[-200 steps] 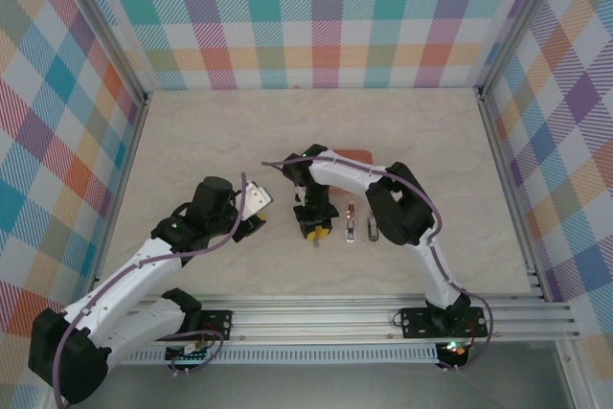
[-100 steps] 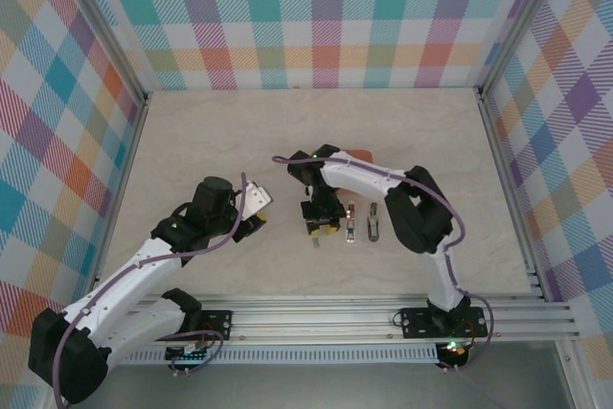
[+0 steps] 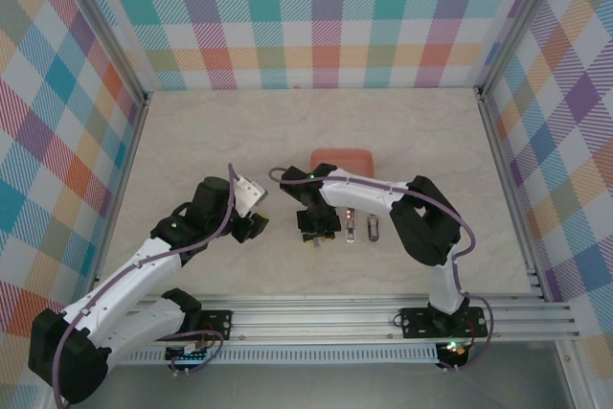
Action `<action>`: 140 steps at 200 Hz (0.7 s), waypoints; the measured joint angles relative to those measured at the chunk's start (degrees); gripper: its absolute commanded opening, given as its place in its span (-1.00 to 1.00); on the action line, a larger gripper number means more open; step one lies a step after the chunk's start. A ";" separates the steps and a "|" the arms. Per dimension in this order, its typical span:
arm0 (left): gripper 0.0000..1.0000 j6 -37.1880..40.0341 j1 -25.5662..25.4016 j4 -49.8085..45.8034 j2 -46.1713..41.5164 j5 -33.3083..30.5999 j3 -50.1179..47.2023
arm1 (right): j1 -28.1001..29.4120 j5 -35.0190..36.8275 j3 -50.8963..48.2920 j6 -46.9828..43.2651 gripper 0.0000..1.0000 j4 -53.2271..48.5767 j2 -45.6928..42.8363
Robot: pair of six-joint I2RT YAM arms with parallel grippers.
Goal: Load the staples into the stapler
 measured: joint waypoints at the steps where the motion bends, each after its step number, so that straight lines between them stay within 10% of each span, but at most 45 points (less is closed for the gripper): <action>1: 0.13 -0.42 0.00 0.00 0.00 0.00 0.00 | -0.02 0.02 0.00 0.00 -0.33 0.02 0.02; 140: 0.14 -6.73 0.00 0.00 0.00 -1.81 -0.44 | -0.02 0.94 2.89 -0.26 -0.40 1.11 4.24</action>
